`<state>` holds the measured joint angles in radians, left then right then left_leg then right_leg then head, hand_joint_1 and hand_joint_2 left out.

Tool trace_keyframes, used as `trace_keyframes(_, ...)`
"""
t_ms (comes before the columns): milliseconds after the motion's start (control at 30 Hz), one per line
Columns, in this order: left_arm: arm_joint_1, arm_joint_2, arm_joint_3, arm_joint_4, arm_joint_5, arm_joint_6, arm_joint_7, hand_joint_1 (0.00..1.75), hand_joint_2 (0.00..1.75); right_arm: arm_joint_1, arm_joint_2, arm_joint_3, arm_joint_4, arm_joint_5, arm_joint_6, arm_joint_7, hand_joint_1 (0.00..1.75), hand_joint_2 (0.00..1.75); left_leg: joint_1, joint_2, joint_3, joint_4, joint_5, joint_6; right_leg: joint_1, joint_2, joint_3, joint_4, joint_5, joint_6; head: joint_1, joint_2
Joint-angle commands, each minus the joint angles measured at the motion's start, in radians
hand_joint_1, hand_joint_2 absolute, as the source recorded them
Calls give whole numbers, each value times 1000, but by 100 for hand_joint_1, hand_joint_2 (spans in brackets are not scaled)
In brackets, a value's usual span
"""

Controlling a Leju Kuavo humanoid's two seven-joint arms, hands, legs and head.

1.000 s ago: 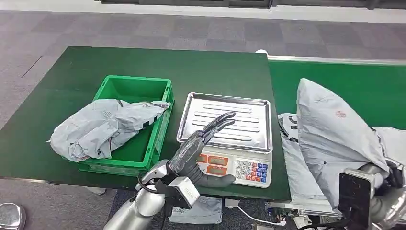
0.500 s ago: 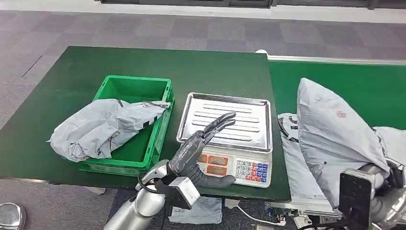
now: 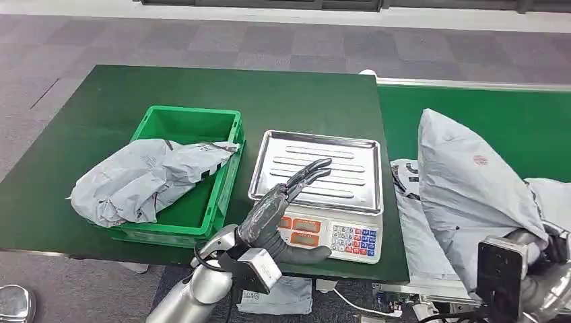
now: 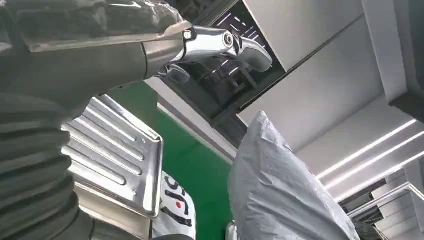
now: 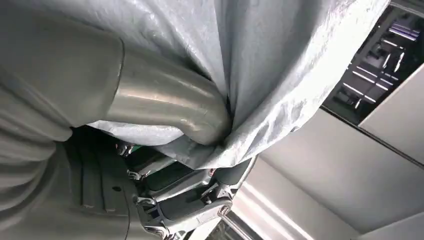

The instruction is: Moved the parcel from conveyor to table for the left to box.

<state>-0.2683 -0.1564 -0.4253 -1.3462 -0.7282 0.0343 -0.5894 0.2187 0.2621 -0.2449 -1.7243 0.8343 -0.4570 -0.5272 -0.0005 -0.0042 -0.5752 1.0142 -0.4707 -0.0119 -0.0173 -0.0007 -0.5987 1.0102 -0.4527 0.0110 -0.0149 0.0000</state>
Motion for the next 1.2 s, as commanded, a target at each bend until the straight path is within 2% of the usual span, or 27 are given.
trace_keyframes(33, -28, 14, -45, 65, -2, -6, -3, 0, 175, -20, -4, -35, 22, 2, -2, 1, 175, 175, 1, 0, 1, -1, 0, 0, 1, -1, 2, -2, 0, -1, 0, 0)
trace_keyframes(1200, -12, 22, -32, 53, -6, 4, -13, 0, 175, -26, -8, -12, 48, 4, -15, -1, 175, 175, 0, 1, 1, -1, 0, 0, 0, 1, 2, -2, 0, 0, 0, 0)
